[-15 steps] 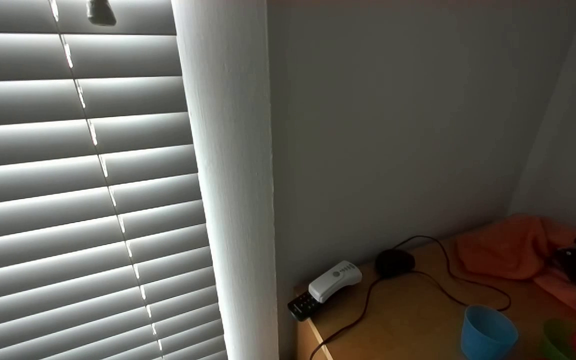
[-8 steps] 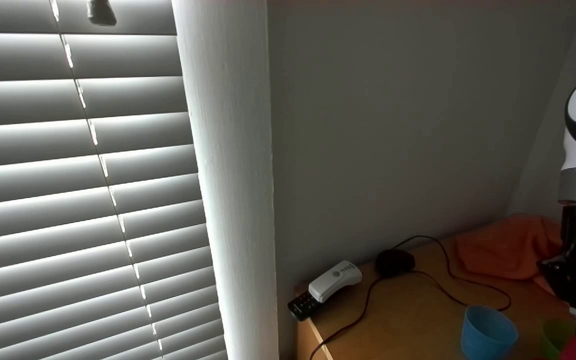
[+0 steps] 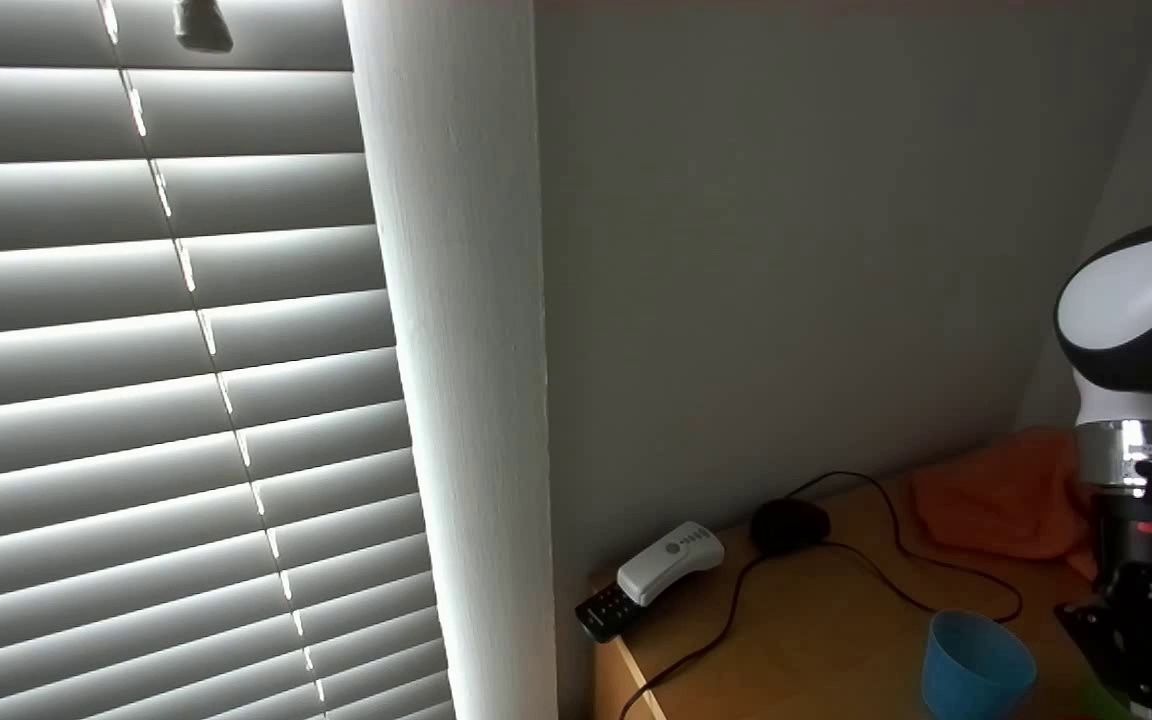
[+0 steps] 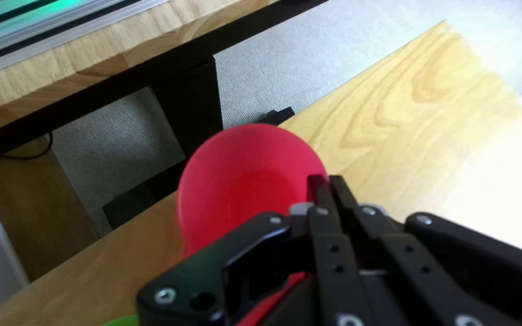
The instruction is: Swap the pink cup and blue cup's positions
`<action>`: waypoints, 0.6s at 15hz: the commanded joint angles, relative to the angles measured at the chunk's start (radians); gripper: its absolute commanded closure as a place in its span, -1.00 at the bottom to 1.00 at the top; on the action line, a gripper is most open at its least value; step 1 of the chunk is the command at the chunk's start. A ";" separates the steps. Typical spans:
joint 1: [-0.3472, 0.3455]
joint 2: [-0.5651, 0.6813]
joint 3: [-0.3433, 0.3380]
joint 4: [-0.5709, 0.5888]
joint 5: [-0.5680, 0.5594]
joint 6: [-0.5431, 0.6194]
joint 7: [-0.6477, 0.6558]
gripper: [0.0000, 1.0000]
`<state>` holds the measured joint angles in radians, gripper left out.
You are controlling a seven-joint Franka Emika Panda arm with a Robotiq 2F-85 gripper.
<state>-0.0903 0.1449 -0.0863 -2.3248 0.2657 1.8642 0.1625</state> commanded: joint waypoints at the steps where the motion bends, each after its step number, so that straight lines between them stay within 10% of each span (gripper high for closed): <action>1: -0.002 0.049 -0.002 0.024 0.009 -0.004 -0.010 0.98; 5: -0.001 0.072 -0.005 0.039 0.000 0.002 0.007 0.98; 6: 0.002 0.072 -0.006 0.039 -0.008 0.010 0.020 0.40; 9: 0.003 0.058 -0.003 0.040 -0.001 0.005 0.014 0.12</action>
<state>-0.0907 0.2104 -0.0873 -2.2873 0.2638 1.8649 0.1706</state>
